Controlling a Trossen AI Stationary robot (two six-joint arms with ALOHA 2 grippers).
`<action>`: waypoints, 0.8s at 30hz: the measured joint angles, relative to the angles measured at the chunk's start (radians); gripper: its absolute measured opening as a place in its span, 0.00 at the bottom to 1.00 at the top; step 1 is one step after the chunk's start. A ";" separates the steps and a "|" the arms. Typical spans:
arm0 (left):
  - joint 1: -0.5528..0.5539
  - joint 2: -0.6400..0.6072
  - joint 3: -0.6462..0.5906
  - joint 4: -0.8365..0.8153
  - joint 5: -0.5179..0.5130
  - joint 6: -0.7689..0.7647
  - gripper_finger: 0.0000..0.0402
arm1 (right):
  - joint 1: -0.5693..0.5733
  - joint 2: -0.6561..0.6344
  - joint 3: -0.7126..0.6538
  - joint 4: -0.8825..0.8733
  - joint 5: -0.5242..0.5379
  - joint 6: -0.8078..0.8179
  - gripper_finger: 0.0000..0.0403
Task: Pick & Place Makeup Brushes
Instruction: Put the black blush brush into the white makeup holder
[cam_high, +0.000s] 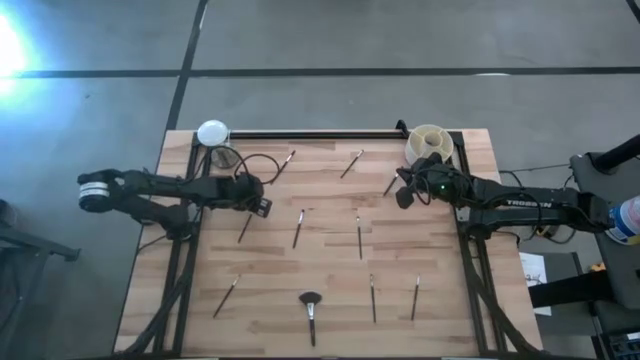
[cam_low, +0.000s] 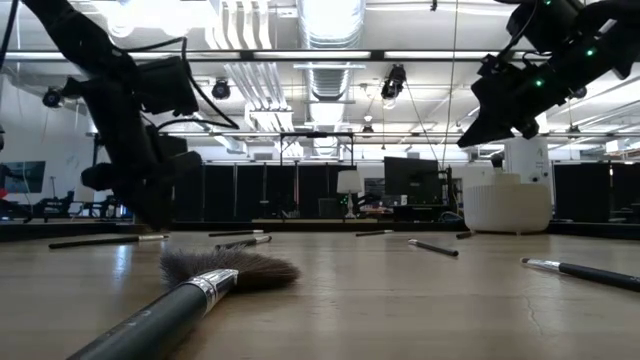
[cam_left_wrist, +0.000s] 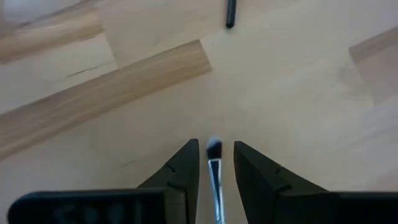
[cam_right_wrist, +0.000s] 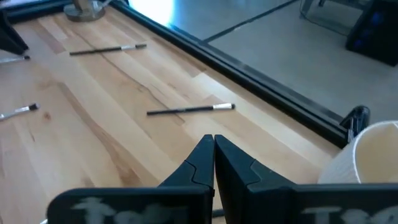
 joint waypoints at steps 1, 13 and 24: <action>0.003 0.000 -0.007 0.013 0.000 -0.001 0.23 | 0.000 0.000 -0.002 0.009 0.000 -0.002 0.02; 0.010 0.077 -0.047 0.116 -0.002 -0.006 0.23 | 0.000 0.000 -0.004 0.012 0.000 -0.006 0.02; 0.013 0.107 -0.049 0.106 0.038 -0.006 0.01 | 0.000 0.000 -0.006 0.011 0.000 -0.009 0.02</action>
